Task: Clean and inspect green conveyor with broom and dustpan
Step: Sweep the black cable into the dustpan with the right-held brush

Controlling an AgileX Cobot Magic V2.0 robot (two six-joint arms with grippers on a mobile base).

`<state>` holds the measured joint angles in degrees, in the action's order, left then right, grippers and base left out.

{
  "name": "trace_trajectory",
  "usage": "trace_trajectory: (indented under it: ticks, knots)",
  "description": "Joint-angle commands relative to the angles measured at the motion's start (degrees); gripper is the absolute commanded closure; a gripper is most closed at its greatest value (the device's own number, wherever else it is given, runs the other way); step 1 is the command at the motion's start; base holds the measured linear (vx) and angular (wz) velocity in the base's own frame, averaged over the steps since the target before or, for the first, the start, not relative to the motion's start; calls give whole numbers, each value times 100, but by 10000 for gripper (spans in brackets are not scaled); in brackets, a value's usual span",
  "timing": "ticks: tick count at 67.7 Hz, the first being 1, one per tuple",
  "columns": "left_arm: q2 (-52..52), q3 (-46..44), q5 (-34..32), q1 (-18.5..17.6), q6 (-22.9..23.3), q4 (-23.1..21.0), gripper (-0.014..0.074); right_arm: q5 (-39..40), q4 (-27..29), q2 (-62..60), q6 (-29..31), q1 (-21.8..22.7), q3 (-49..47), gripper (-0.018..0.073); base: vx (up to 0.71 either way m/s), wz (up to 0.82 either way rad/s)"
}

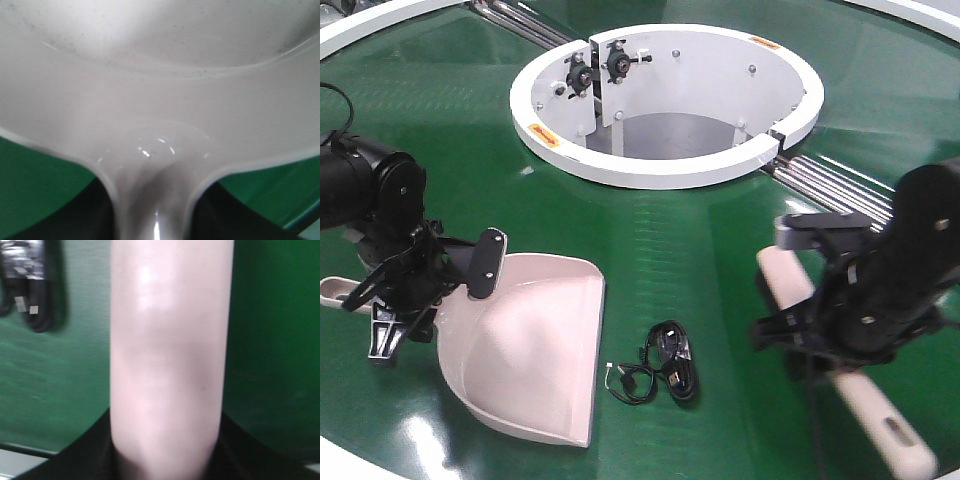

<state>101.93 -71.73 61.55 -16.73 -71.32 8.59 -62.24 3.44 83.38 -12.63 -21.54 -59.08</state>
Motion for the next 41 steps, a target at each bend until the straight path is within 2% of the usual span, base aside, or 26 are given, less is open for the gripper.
trace_trajectory:
  ticks: [1, 27, 41]
  knots:
    - [-239, -156, -92, -25, 95, -27, 604, 254, 9, 89, -395, -369, -142, 564, 0, 0]
    - [-239, -156, -92, -25, 95, -27, 604, 506, 319, 1177, -593, -1007, -163, 564, 0, 0]
    - [-239, -156, -92, -25, 95, -27, 604, 548, 716, 1560, -325, -1324, -523, 564, 0, 0]
